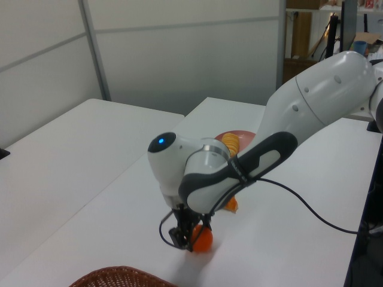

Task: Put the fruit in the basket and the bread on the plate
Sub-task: 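Lift the orange and release it into the wicker basket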

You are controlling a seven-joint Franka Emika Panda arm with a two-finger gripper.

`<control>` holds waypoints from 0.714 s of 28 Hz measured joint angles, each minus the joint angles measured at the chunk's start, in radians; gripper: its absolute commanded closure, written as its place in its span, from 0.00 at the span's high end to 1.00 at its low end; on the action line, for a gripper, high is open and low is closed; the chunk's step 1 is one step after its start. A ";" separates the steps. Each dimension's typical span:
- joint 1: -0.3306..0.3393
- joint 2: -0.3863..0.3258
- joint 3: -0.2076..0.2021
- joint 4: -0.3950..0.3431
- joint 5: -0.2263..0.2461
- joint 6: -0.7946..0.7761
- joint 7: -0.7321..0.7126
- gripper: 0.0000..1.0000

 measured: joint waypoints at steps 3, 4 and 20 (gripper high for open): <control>-0.005 -0.007 0.000 0.031 0.004 -0.004 0.000 0.00; -0.005 -0.010 0.000 0.045 0.007 -0.011 0.000 0.00; 0.116 -0.023 0.052 0.183 0.059 -0.104 0.073 0.00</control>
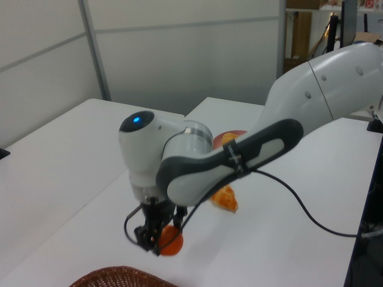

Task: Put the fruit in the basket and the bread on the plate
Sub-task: 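Lift the orange and release it into the wicker basket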

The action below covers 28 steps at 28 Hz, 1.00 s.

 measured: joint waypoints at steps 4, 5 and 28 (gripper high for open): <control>0.052 0.010 0.001 0.015 0.000 0.000 0.040 0.00; 0.063 0.014 0.001 0.020 0.000 0.000 0.048 0.00; 0.234 0.123 -0.003 0.106 -0.023 0.000 0.201 1.00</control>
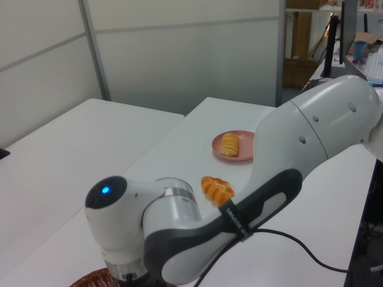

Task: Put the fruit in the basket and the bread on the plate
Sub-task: 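Lift the orange and release it into the wicker basket, then move to the braided bread and grasp it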

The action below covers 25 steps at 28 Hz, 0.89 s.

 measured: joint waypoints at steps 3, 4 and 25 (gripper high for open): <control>-0.006 -0.003 -0.010 0.022 0.000 0.000 0.000 1.00; -0.008 -0.005 -0.014 0.027 0.000 -0.002 0.001 1.00; -0.480 -0.057 -0.118 -0.007 0.054 -0.008 0.007 1.00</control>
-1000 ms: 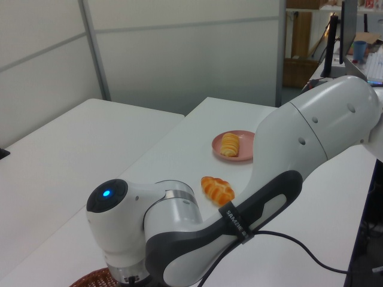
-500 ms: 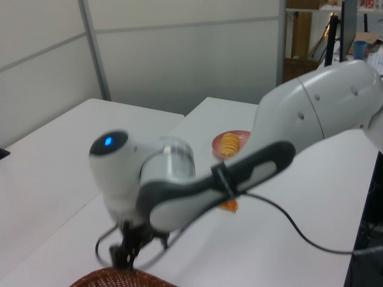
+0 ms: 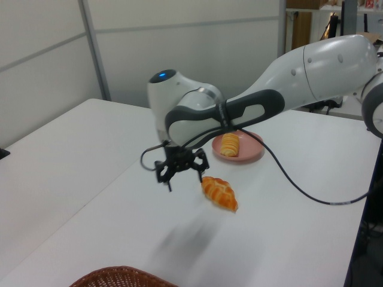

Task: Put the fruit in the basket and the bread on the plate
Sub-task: 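Move to the braided bread and grasp it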

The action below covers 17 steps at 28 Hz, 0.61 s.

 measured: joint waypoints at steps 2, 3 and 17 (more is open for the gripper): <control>-0.032 0.002 0.000 -0.025 0.000 0.043 -0.007 1.00; -0.044 0.003 0.000 -0.039 0.000 0.067 -0.011 1.00; -0.168 0.007 0.000 -0.142 0.000 0.172 -0.267 1.00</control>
